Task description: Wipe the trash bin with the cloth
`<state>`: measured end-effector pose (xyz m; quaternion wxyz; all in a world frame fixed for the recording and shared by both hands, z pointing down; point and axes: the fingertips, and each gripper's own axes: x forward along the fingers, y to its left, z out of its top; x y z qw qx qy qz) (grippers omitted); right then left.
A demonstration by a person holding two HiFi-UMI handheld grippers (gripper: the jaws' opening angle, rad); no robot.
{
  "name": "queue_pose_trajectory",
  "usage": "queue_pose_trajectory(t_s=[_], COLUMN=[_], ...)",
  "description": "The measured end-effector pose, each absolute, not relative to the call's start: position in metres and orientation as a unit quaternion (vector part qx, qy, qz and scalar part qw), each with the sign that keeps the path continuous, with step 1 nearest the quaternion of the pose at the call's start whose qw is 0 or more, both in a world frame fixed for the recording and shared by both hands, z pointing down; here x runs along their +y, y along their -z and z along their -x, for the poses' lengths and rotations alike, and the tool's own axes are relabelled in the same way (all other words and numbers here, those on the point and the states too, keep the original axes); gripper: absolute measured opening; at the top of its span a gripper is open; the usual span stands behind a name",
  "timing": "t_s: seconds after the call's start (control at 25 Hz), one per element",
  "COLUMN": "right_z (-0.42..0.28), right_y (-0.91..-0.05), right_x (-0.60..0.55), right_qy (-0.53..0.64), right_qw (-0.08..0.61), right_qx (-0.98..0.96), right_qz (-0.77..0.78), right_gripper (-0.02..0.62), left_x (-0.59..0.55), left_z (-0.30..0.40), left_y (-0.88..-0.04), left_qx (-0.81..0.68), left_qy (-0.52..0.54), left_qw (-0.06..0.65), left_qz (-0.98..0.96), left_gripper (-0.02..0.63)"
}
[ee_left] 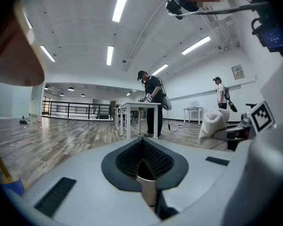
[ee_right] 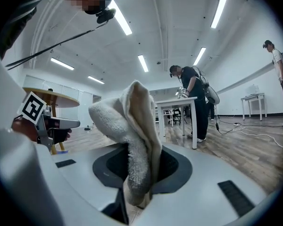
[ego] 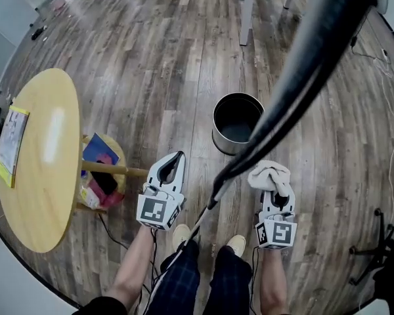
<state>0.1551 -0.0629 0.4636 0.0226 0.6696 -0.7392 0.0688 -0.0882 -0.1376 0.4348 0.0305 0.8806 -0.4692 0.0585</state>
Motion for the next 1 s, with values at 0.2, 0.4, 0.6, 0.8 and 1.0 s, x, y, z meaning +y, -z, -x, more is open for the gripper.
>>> queue_pose_trajectory(t_s=[0.2,0.4,0.6,0.8,1.0], right_z=[-0.159,-0.163,-0.166,-0.18,-0.189], right_y=[-0.368,-0.286,-0.206,-0.143,-0.084], right_x=[-0.056,-0.056,-0.051,-0.047,-0.038], right_qy=[-0.07,-0.066,-0.058,-0.053,-0.05], right_qw=[0.023,0.017,0.018,0.021,0.022], right_qx=[-0.733,-0.728,-0.723,-0.717,-0.709], right_qz=[-0.676,-0.682,-0.688,-0.695,-0.703], right_gripper=[0.095,0.095,0.095,0.095,0.095], left_x=[-0.126,-0.125,-0.117,-0.111,-0.104], left_z=[0.089,0.082,0.079,0.078,0.089], left_y=[-0.345,-0.267,-0.192,-0.133,-0.089], left_qx=[-0.469,-0.464,-0.462,-0.462,-0.471], left_qy=[-0.059,-0.057,-0.059,-0.062,-0.069], left_qw=[0.037,0.038,0.037,0.036,0.039], left_qz=[-0.88,-0.883,-0.884,-0.884,-0.879], left_gripper=[-0.005,-0.005,-0.005,-0.005,-0.005])
